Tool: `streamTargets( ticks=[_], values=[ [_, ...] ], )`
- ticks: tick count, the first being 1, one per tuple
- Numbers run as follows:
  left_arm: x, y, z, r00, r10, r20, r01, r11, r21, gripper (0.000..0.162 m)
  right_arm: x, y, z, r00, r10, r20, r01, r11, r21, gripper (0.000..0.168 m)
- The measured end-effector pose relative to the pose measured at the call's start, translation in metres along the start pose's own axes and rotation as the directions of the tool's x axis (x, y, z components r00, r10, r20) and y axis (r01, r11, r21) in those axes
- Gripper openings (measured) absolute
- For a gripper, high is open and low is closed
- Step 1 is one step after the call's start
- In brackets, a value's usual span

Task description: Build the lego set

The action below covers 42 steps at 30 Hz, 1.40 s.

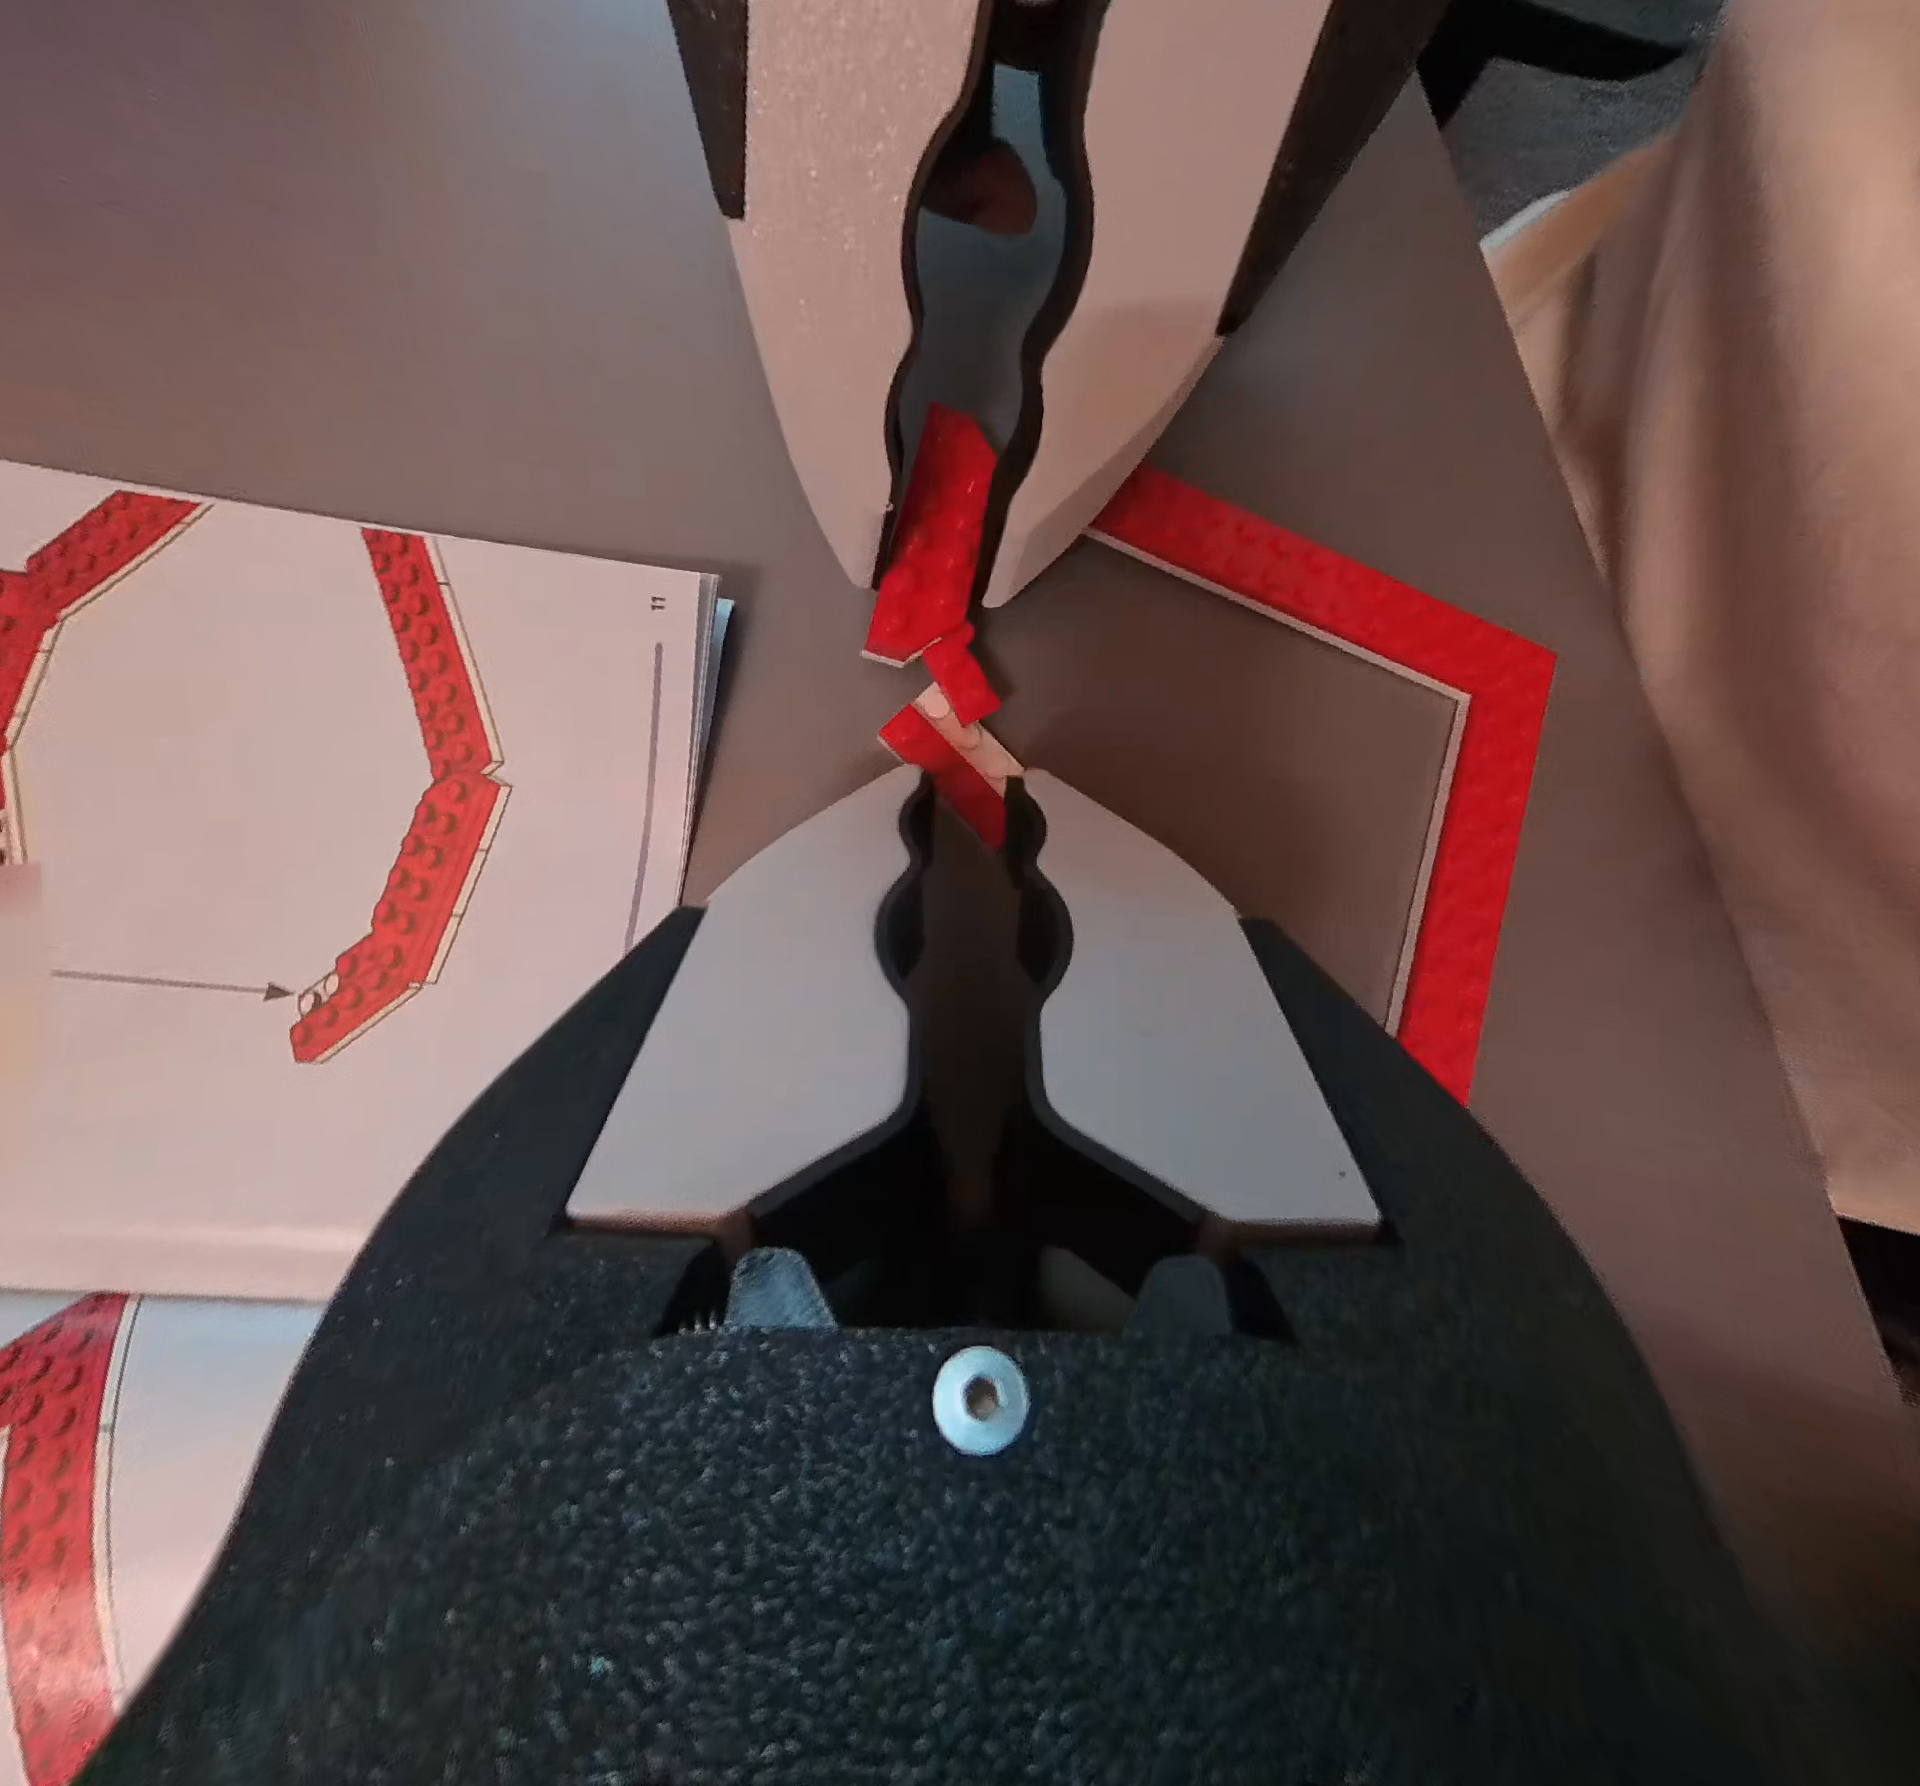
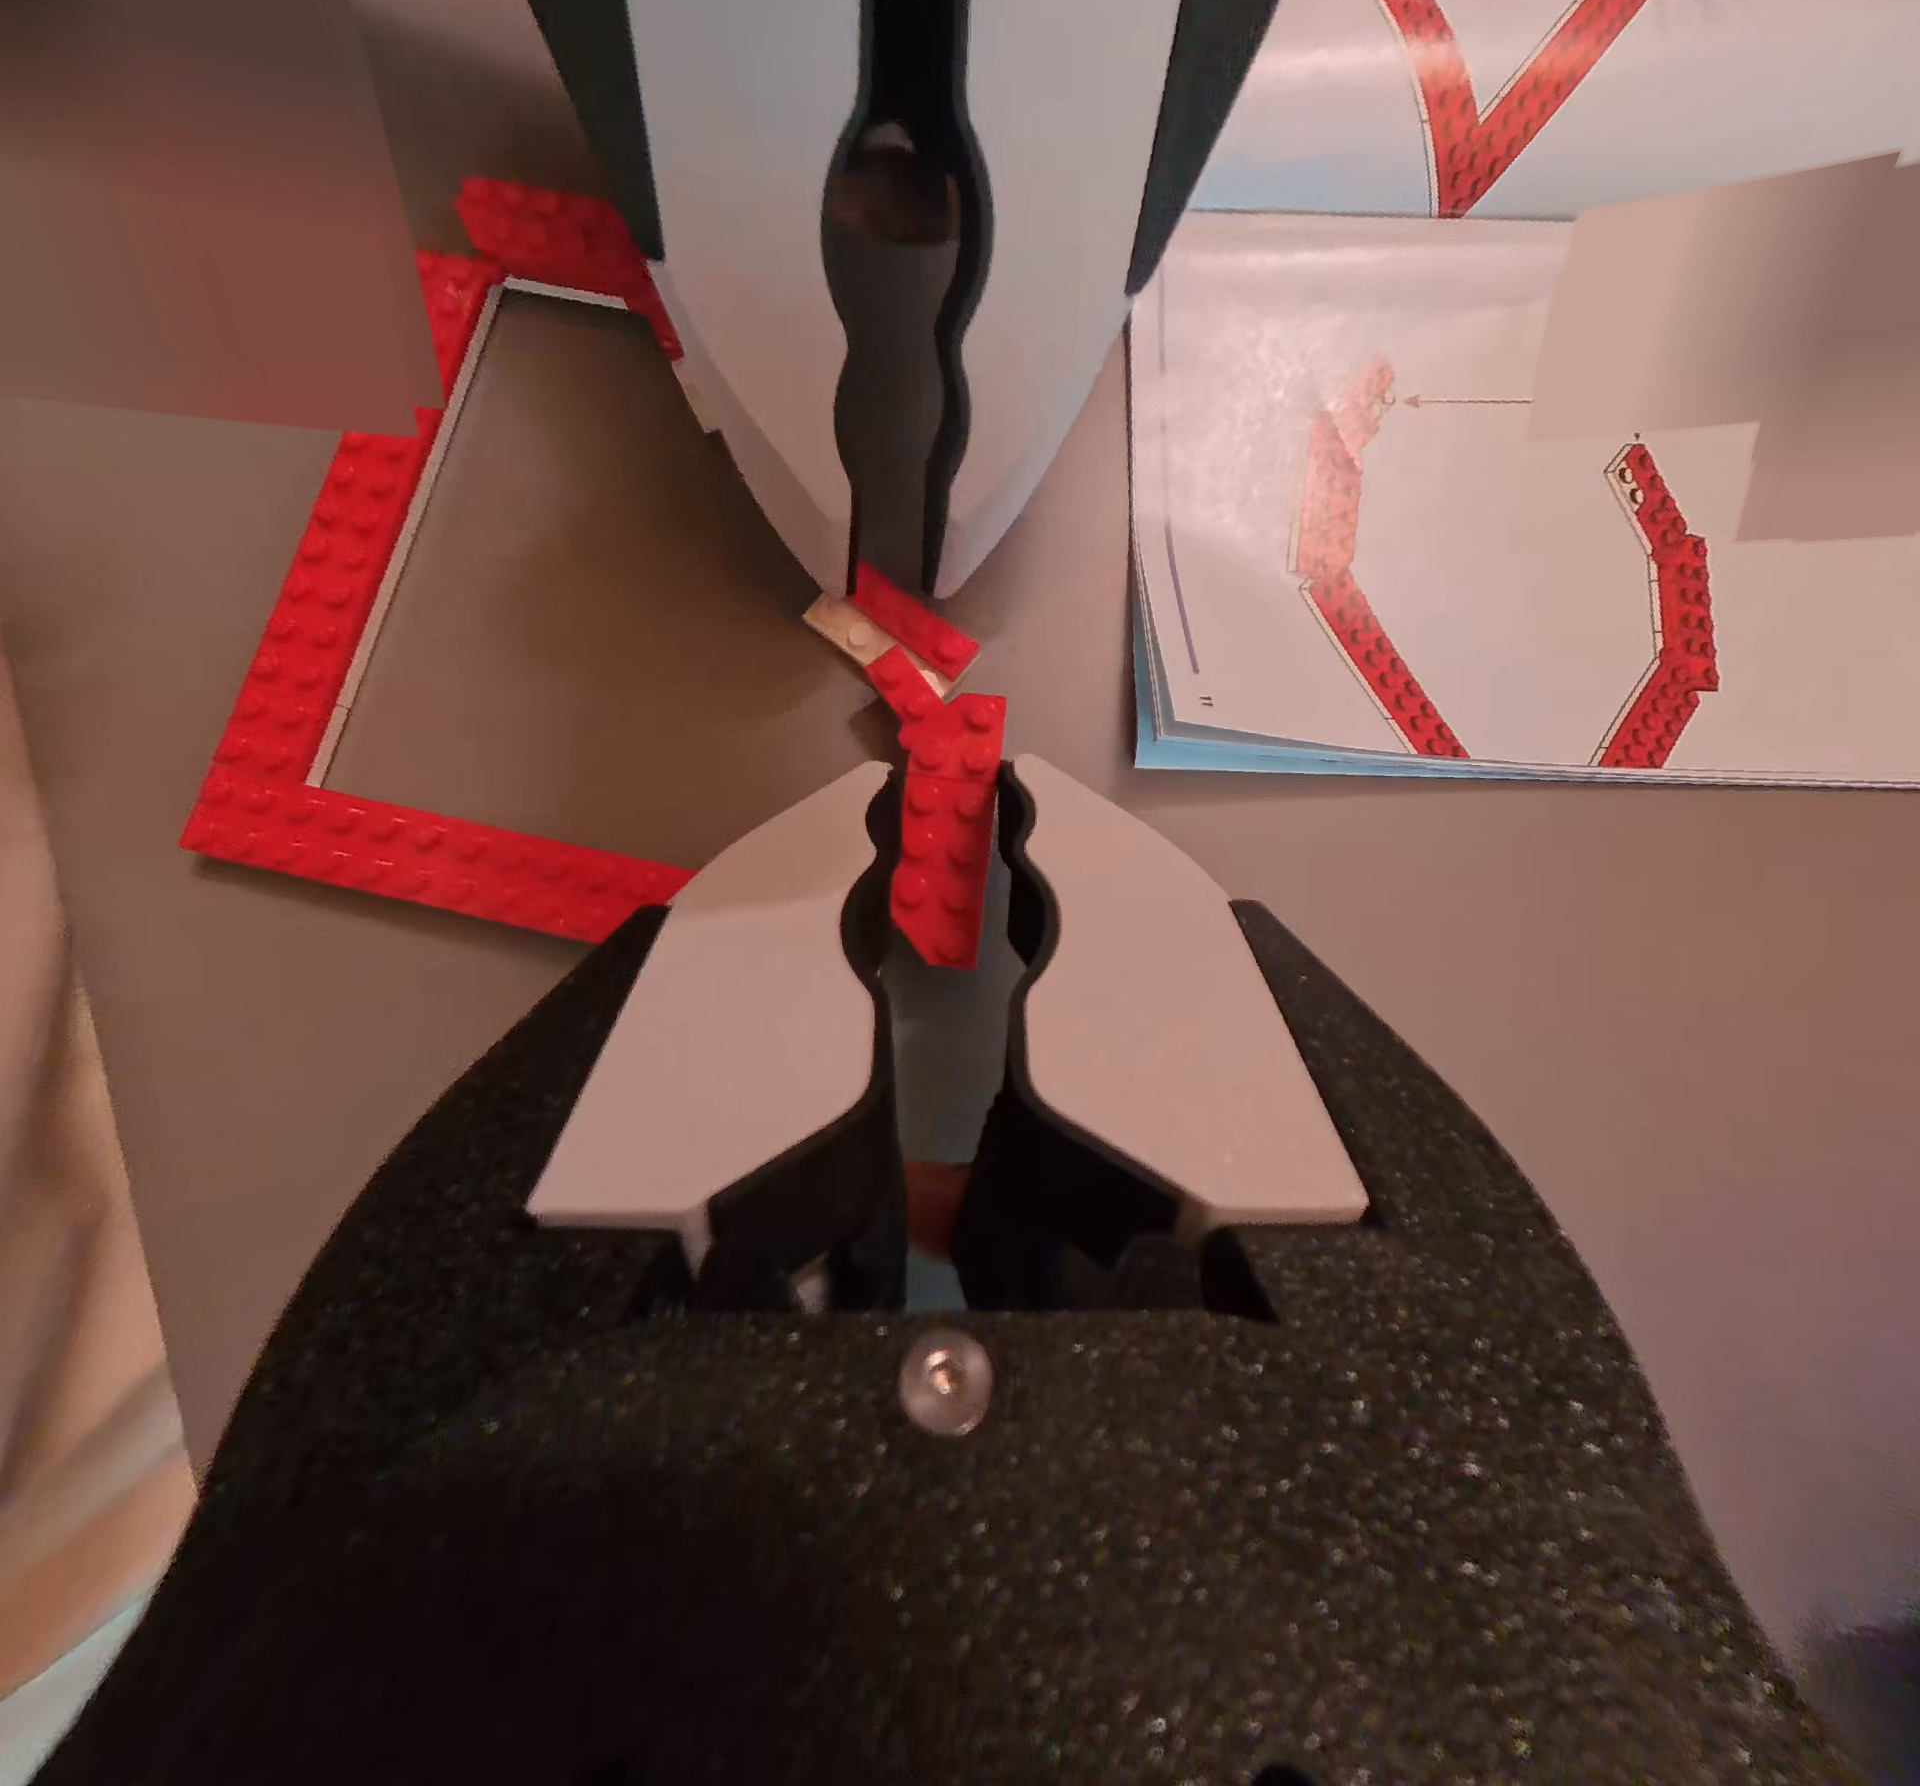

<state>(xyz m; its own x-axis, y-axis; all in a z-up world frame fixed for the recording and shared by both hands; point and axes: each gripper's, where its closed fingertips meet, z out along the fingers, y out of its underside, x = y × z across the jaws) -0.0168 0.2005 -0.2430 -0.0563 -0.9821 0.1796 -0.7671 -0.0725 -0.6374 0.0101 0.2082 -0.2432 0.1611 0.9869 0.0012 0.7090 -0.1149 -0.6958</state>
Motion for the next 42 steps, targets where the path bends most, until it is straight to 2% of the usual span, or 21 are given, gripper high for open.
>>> streamTargets(
  ticks=[8, 14, 17, 22, 31, 36, 38, 39, 42],
  values=[
    [0.005, 0.000, 0.006, 0.991, 0.070, -0.110, -0.072, 0.997, -0.020, 0.007, -0.005, 0.002, -0.001, 0.999, -0.018, 0.049, 0.018, 1.000, -0.004, 0.017],
    [0.006, 0.003, -0.008, 0.997, 0.053, -0.058, -0.054, 0.998, -0.018, 0.017, -0.007, 0.001, -0.001, 0.998, -0.012, 0.059, 0.011, 1.000, 0.015, 0.017],
    [0.005, 0.008, -0.007, 0.997, 0.053, 0.062, -0.050, 0.998, -0.044, 0.032, -0.006, 0.000, 0.000, 0.998, -0.006, 0.058, 0.005, 1.000, 0.022, 0.017],
    [0.001, 0.001, 0.005, 0.981, 0.071, 0.178, -0.069, 0.997, -0.014, 0.035, -0.004, 0.003, 0.002, 0.999, -0.002, 0.046, 0.001, 1.000, 0.005, 0.017],
    [0.001, -0.002, 0.013, 0.988, 0.117, 0.097, -0.117, 0.993, -0.006, 0.023, -0.006, 0.002, 0.002, 0.999, 0.002, 0.037, -0.002, 1.000, 0.002, 0.017],
    [-0.001, -0.003, 0.014, 0.989, 0.096, 0.113, -0.098, 0.995, 0.010, 0.025, -0.006, 0.003, 0.003, 1.000, 0.009, 0.030, -0.009, 1.000, -0.004, 0.017],
    [0.000, -0.002, 0.013, 0.990, 0.081, 0.119, -0.083, 0.997, 0.006, 0.032, -0.006, 0.003, 0.003, 1.000, 0.020, 0.020, -0.020, 1.000, -0.008, 0.017],
    [0.000, -0.001, 0.012, 0.989, 0.064, 0.133, -0.063, 0.998, -0.012, 0.038, -0.005, 0.003, 0.003, 0.999, 0.032, 0.013, -0.032, 0.999, -0.013, 0.016],
    [-0.003, 0.009, 0.004, 0.980, 0.017, 0.198, 0.002, 0.995, -0.097, 0.037, -0.004, 0.003, 0.003, 0.997, 0.072, -0.027, -0.073, 0.997, -0.031, 0.016]
  ],
)
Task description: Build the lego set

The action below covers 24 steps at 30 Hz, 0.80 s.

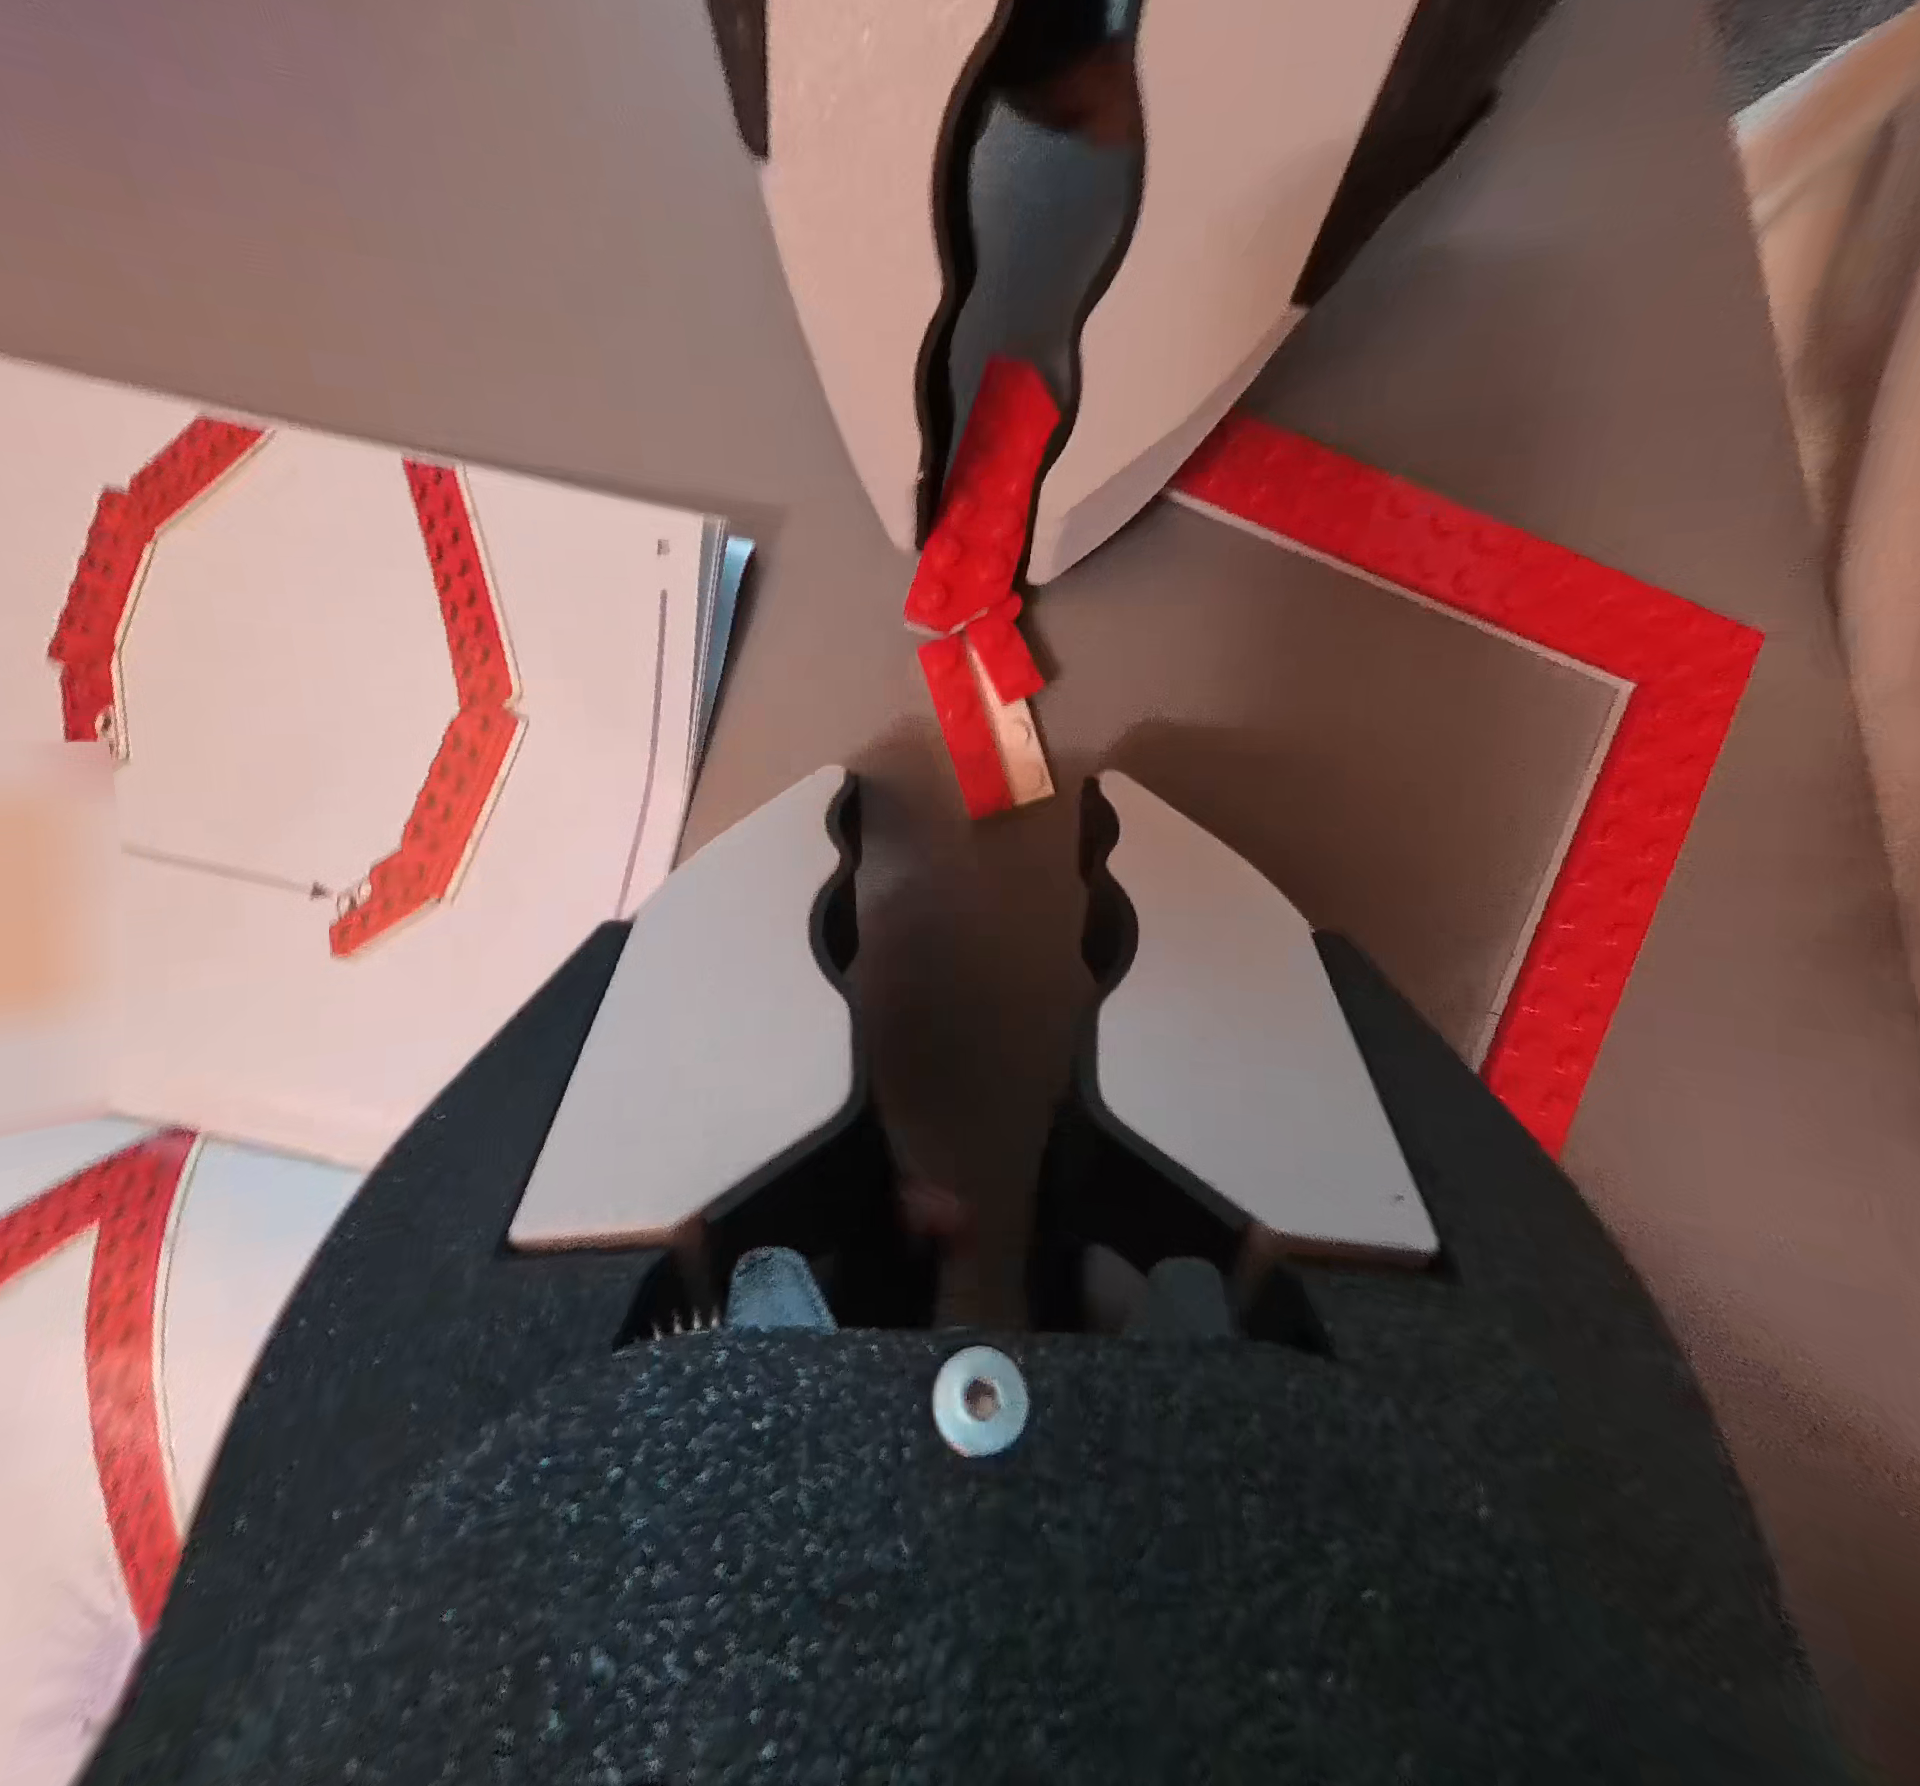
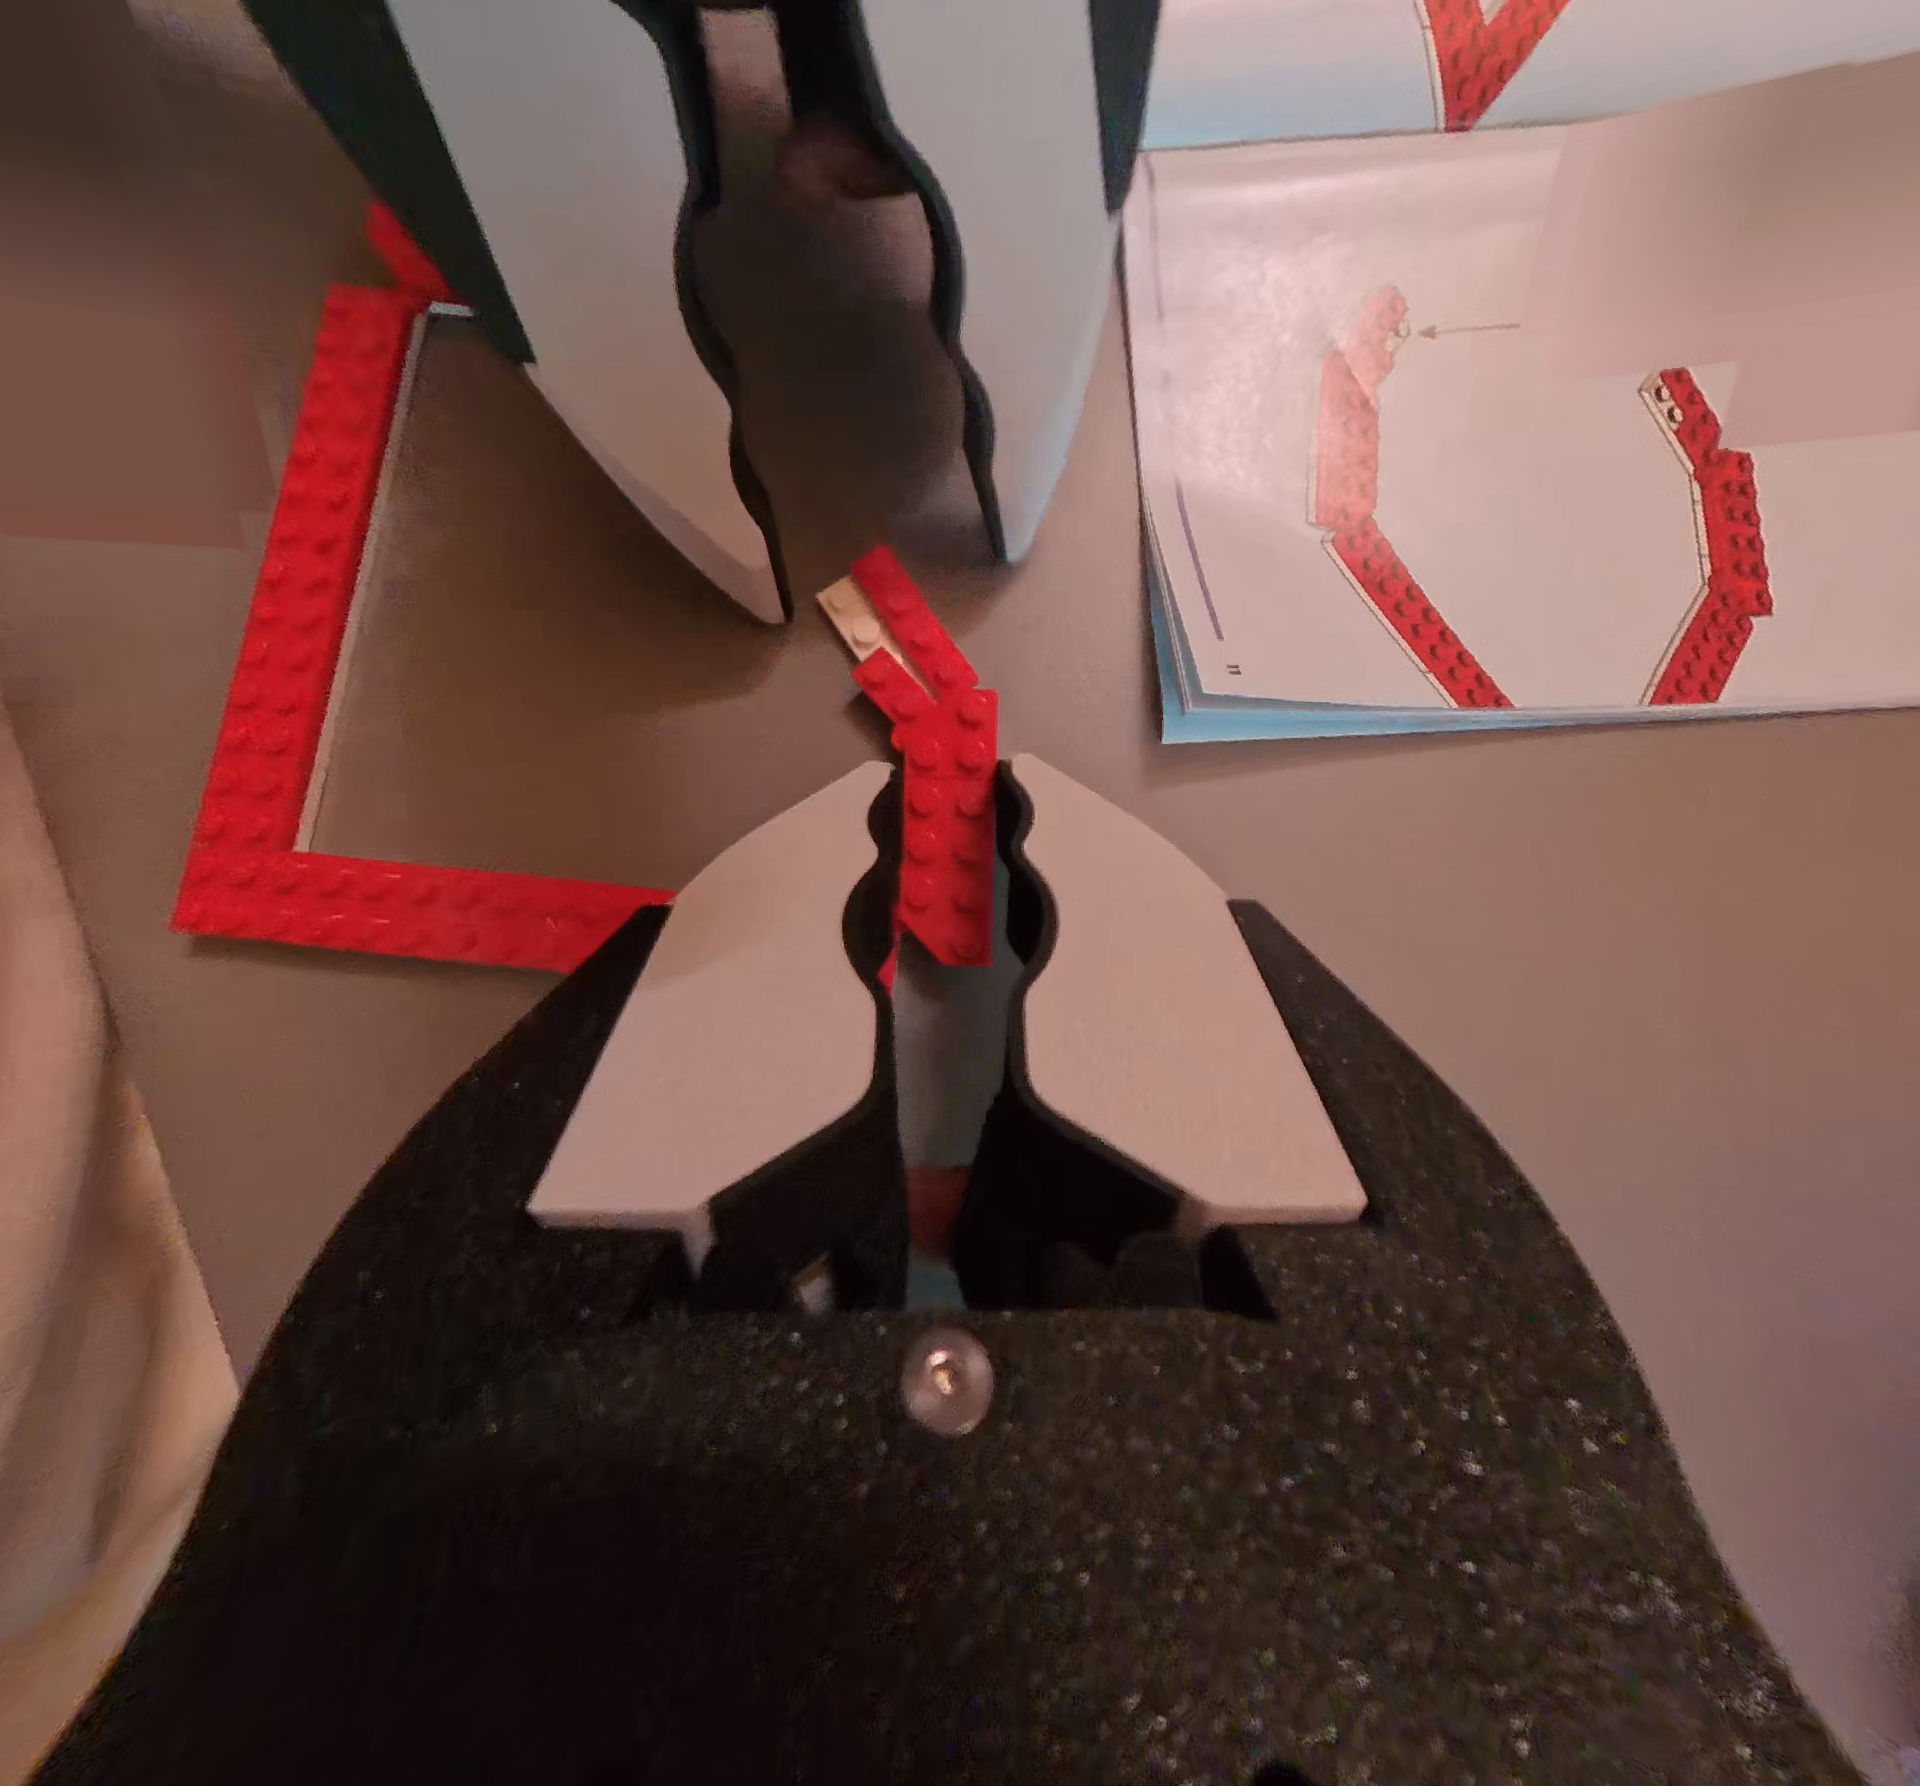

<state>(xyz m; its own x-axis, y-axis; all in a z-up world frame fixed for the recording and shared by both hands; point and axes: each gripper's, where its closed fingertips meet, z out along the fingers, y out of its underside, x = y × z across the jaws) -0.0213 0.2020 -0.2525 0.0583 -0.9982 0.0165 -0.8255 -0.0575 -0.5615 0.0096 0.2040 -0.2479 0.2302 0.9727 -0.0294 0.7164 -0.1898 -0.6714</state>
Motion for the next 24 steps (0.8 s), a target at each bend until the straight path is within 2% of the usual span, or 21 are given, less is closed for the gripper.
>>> streamTargets(
  ticks=[3, 7, 19, 22, 24],
  values=[
    [0.0006, 0.0013, -0.0012, 0.998, -0.052, 0.024, 0.052, 0.999, -0.002, 0.036, -0.0016, -0.0010, 0.0011, 0.999, 0.024, -0.021, -0.024, 1.000, 0.001, 0.016],
    [0.0028, -0.0009, 0.0000, 0.995, -0.090, 0.029, 0.090, 0.996, 0.006, 0.024, -0.0018, -0.0013, 0.0016, 0.997, 0.065, -0.030, -0.065, 0.998, 0.003, 0.016],
    [0.0084, -0.0072, 0.0035, 0.983, -0.176, 0.058, 0.172, 0.982, 0.074, 0.020, -0.0053, -0.0016, 0.0028, 0.995, 0.069, -0.065, -0.071, 0.997, -0.034, 0.017],
    [0.0077, -0.0063, 0.0038, 0.984, -0.148, 0.102, 0.145, 0.989, 0.038, 0.022, -0.0055, -0.0021, 0.0012, 0.997, 0.065, -0.050, -0.067, 0.997, -0.030, 0.029],
    [0.0052, -0.0070, 0.0036, 0.981, -0.139, 0.132, 0.136, 0.990, 0.031, 0.023, -0.0064, -0.0014, 0.0004, 0.997, 0.064, -0.032, -0.065, 0.997, -0.037, 0.031]
  ],
)
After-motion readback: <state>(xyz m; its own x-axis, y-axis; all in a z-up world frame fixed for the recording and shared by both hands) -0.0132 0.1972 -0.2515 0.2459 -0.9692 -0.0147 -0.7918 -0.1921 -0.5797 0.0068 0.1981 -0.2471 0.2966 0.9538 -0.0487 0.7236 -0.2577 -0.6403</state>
